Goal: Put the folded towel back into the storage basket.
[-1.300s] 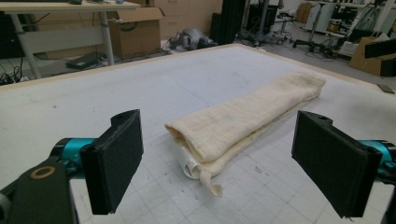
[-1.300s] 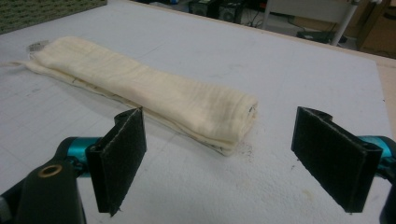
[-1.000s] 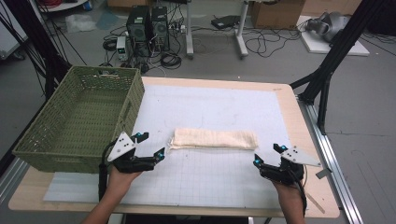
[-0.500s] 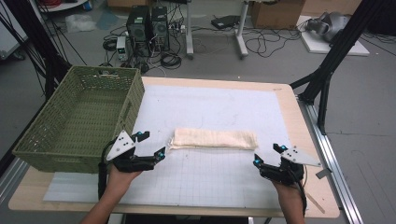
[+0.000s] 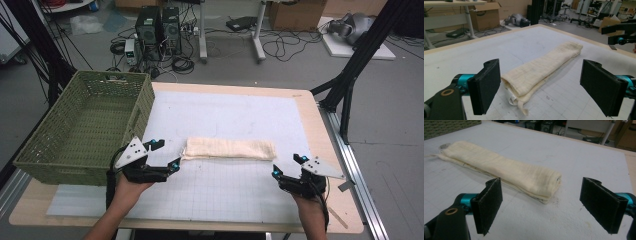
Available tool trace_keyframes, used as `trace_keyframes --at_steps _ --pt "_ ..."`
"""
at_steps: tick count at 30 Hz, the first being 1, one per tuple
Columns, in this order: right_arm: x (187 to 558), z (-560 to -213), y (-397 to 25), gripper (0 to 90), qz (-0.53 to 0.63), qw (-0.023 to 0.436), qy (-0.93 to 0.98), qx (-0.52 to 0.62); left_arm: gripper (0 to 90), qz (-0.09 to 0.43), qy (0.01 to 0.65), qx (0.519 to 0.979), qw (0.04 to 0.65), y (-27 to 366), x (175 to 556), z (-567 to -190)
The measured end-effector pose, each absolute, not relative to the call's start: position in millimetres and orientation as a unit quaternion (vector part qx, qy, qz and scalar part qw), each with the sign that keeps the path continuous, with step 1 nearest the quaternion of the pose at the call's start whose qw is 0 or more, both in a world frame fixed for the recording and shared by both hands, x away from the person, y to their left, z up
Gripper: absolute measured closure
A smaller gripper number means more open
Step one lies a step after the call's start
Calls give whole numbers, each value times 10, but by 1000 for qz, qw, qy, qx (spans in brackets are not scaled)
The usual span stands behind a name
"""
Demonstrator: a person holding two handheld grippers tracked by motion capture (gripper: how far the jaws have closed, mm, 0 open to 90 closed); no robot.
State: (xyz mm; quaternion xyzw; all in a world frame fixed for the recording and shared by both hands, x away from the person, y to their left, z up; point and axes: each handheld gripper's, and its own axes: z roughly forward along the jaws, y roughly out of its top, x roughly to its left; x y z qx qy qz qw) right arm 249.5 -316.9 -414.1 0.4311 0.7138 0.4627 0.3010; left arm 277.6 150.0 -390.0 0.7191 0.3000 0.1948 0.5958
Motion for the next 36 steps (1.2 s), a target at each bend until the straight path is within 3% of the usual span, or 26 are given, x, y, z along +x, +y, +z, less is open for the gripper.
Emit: trace_keyframes --at_steps 22,36 --pt "2491 -4144 -3192 171 462 296 715 434 172 163 292 739 586 1161 3176 -3686" --pt "2509 -4153 -3190 171 465 290 715 433 197 146 337 753 547 1005 3477 -3864"
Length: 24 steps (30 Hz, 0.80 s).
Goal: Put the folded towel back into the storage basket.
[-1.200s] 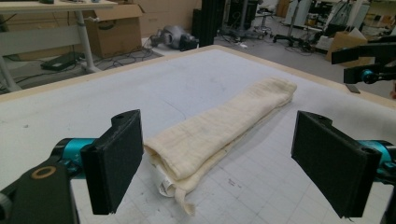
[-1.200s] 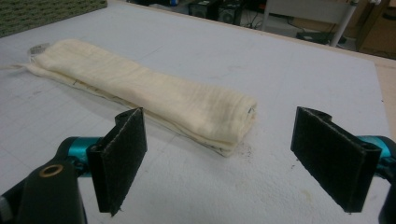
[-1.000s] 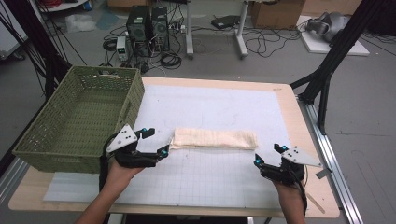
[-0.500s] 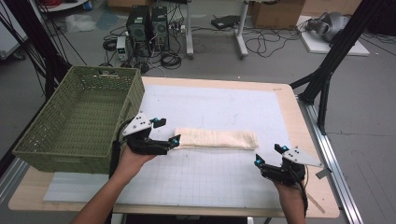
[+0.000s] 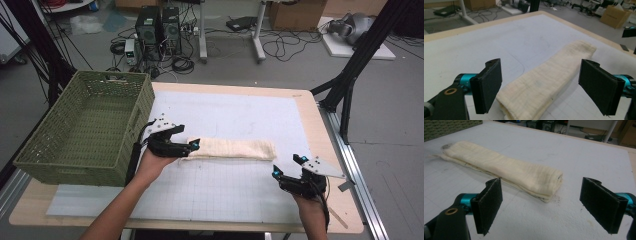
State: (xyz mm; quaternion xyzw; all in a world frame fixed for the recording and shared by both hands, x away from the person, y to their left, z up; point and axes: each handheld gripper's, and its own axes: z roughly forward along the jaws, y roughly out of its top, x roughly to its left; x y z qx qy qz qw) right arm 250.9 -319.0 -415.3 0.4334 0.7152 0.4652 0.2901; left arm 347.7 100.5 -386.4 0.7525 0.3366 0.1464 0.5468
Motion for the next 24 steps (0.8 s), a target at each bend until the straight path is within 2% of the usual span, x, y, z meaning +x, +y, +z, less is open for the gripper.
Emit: trace_keyframes --at_steps 12,24 --pt "2515 -4164 -3195 172 466 286 715 436 225 131 376 775 490 942 3732 -4175" --pt "2517 -4168 -3197 172 467 283 716 435 259 124 399 795 440 903 3831 -4390"
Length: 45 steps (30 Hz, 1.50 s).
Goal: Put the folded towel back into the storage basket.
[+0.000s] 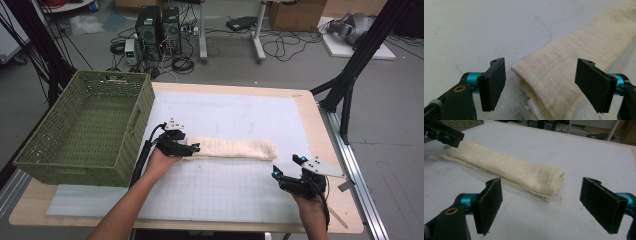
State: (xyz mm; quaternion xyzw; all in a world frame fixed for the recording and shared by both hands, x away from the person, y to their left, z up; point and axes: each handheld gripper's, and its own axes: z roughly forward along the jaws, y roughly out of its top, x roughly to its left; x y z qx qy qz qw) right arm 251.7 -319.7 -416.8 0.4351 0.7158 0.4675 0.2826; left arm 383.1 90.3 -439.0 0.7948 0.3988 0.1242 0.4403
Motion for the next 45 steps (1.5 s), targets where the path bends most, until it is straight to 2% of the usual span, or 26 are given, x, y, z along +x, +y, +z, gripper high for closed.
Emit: trace_keyframes --at_steps 15,21,26,29,30,37,45 --pt "2516 -4176 -3199 173 467 278 717 437 374 137 409 814 389 820 3805 -4443" --pt "2516 -4178 -3200 173 466 278 717 437 479 148 396 825 375 795 3764 -4423" --pt "2522 -4180 -3199 174 464 279 719 436 669 142 376 833 379 762 3732 -4417" --pt "2521 -4181 -3193 175 464 277 719 437 719 129 378 832 384 761 3730 -4416" --pt "2520 -4181 -3192 175 464 277 719 437 767 129 376 833 385 754 3724 -4415" --pt "2520 -4184 -3214 175 465 277 718 438 797 120 396 824 386 754 3713 -4387" --pt "2535 -4185 -3225 175 468 275 715 441 798 116 379 813 427 813 3679 -4283"
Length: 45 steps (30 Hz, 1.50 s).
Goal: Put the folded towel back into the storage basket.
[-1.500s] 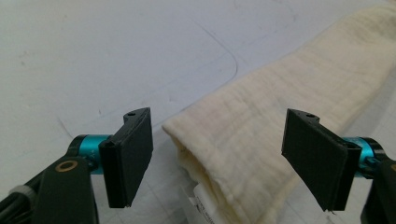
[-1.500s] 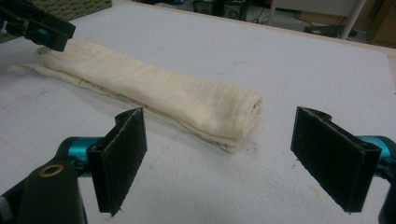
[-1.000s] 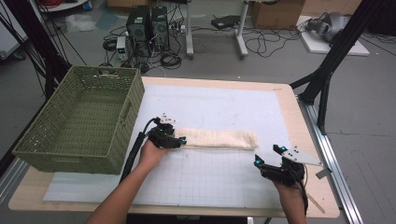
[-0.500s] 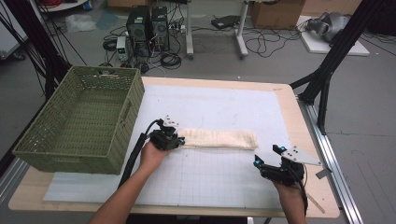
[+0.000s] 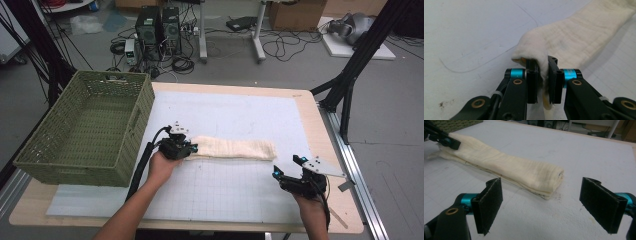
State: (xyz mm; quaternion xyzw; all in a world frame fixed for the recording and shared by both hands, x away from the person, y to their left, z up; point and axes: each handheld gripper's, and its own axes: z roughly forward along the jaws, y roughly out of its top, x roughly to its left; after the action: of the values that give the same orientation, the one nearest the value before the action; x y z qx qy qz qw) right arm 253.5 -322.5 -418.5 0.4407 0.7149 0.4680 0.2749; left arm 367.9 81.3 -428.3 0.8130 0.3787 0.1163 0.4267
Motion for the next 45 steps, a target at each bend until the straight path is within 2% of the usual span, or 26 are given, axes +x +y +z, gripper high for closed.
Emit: trace_keyframes --at_steps 14,20,24,35,38,39,40,45 --pt "2693 -4104 -3292 173 472 273 701 461 799 118 360 805 457 850 3605 -4170" --pt "2921 -4086 -3229 173 460 270 713 455 797 112 362 801 464 876 3607 -4151" --pt "3161 -4200 -3146 181 433 261 722 473 796 112 361 801 464 874 3605 -4151" --pt "3328 -4377 -3041 197 402 247 737 485 790 107 366 794 473 884 3586 -4178" --pt "3354 -4455 -3034 231 391 236 741 492 790 107 368 795 471 892 3571 -4216" --pt "3371 -4500 -3013 292 377 229 750 492 790 107 369 794 470 896 3567 -4224" --pt "3371 -4500 -3013 292 377 229 750 492 790 106 370 794 471 898 3564 -4230" --pt "3364 -4503 -2980 512 378 204 763 483 790 106 370 794 469 903 3559 -4243"
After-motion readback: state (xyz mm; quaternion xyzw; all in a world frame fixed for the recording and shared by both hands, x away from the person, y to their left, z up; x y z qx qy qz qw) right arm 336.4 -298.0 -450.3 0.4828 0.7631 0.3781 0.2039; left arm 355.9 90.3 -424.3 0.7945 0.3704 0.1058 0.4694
